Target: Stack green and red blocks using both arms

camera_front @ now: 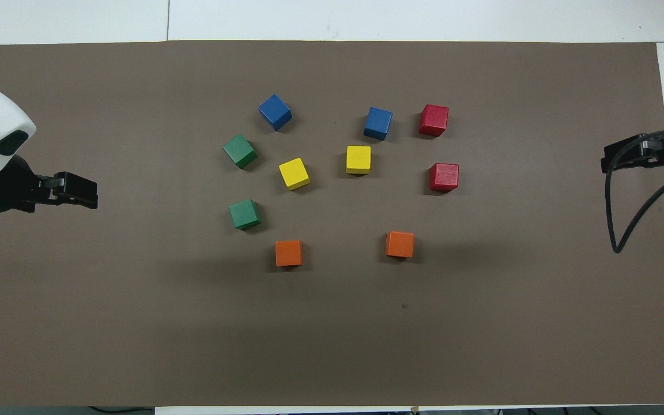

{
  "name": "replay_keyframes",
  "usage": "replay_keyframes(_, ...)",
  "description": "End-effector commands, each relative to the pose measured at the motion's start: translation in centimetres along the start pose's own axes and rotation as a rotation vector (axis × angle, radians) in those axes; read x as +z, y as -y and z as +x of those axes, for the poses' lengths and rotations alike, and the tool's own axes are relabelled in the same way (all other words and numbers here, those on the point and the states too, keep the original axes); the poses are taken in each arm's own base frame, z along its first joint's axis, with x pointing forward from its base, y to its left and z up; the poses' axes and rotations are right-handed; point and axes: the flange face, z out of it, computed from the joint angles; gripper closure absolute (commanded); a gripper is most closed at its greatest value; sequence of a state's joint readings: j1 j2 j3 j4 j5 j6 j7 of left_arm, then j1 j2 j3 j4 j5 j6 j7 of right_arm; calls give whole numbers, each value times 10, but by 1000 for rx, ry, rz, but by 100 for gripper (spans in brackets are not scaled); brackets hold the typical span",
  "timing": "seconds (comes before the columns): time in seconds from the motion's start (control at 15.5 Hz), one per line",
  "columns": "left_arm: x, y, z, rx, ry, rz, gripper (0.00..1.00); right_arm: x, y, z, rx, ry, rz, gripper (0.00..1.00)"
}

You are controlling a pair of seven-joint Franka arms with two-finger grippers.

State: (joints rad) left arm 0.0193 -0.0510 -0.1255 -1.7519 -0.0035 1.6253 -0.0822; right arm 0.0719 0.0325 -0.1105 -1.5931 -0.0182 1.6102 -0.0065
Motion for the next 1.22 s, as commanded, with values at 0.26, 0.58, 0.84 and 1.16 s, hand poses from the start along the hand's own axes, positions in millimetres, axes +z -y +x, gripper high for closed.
replay_keyframes(0.26,10,-17,-4,26,-42,3,0,3,3,-5,-24,0,-12,0)
replay_keyframes(0.58,56,-84,16,-142,-49,-10,0,16,11,-14,12,16,-27,0)
replay_keyframes(0.84,113,-139,32,-176,-62,-27,0,66,69,-1,129,7,-24,0)
replay_keyframes(1.16,176,-167,25,-264,-98,-55,0,154,120,26,213,-11,17,0)
